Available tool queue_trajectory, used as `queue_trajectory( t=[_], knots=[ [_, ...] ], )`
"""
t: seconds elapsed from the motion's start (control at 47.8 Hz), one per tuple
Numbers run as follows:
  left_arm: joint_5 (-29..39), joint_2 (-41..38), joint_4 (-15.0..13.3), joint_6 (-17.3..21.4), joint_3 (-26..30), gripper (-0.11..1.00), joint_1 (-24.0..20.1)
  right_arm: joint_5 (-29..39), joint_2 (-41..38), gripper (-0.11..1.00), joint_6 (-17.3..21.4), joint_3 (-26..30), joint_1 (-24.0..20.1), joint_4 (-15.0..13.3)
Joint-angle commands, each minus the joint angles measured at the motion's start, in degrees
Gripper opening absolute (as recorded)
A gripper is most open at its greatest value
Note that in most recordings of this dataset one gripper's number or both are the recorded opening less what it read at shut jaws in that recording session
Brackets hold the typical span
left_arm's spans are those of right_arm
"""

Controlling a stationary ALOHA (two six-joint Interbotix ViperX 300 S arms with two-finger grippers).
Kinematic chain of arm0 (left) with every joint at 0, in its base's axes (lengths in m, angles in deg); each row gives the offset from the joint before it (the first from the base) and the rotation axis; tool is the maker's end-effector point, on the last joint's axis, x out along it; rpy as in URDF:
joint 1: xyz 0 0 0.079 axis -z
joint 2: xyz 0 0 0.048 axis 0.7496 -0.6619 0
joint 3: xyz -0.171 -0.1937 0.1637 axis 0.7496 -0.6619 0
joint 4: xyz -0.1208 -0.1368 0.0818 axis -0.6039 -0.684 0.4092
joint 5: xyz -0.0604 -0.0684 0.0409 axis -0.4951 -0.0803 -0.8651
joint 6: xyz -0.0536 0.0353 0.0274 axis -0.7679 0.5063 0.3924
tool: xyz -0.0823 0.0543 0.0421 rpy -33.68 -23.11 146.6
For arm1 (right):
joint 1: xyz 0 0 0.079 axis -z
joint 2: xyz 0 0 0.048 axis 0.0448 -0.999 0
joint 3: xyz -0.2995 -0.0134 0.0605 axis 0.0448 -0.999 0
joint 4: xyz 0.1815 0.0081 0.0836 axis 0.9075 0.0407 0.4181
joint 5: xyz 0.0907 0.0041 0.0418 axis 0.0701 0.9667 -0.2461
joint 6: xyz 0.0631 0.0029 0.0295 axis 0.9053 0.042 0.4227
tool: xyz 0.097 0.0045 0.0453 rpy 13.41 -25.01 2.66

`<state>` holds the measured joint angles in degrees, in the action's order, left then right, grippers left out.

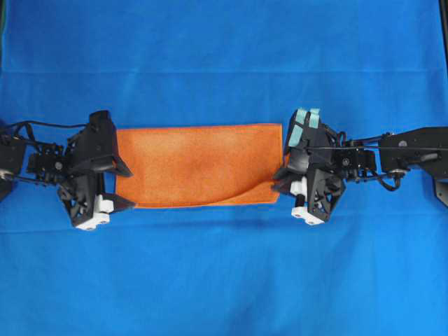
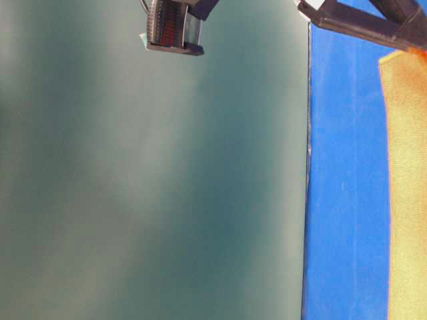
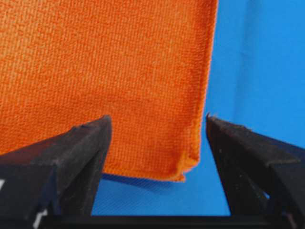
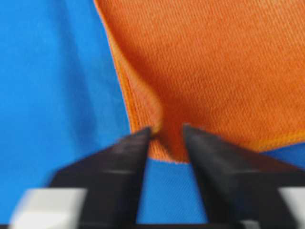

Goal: Fold the orange towel.
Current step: 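Pull both held far corners toward the near edge, folding towel in half, then grasp the folded towel's two top corners with both grippers and lift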

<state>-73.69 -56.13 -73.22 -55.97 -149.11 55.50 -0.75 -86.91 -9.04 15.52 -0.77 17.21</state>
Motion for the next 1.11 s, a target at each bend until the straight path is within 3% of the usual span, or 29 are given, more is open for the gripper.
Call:
queue_trajectory(
  t=[0.0,0.084,0.251,0.439,0.732,1.087],
  knots=[
    [1.0,3.5,0.1,0.2,0.9,0.71,0.1,1.2,2.7,0.54,-0.6,1.3,-0.2,-0.5],
    [2.3,6.6,0.2,0.8,0.7,0.71,-0.2,2.6,4.6,0.67,-0.7,1.7,0.2,-1.8],
    [2.7,10.5,0.2,4.2,-0.4,0.71,-3.8,3.4,7.7,0.64,-0.7,1.8,3.1,-5.8],
    [2.6,9.9,0.2,8.7,-0.4,0.71,-10.5,3.7,7.3,0.64,-0.8,1.8,9.4,-7.6],
    [-2.2,2.5,0.2,13.2,-0.8,0.71,-18.0,3.3,-0.3,0.64,-0.8,2.5,14.1,-9.6],
    [-6.0,-6.3,0.2,14.3,-0.7,0.71,-20.6,-0.2,-6.3,0.64,-0.8,2.5,16.8,-10.0]
  ],
)
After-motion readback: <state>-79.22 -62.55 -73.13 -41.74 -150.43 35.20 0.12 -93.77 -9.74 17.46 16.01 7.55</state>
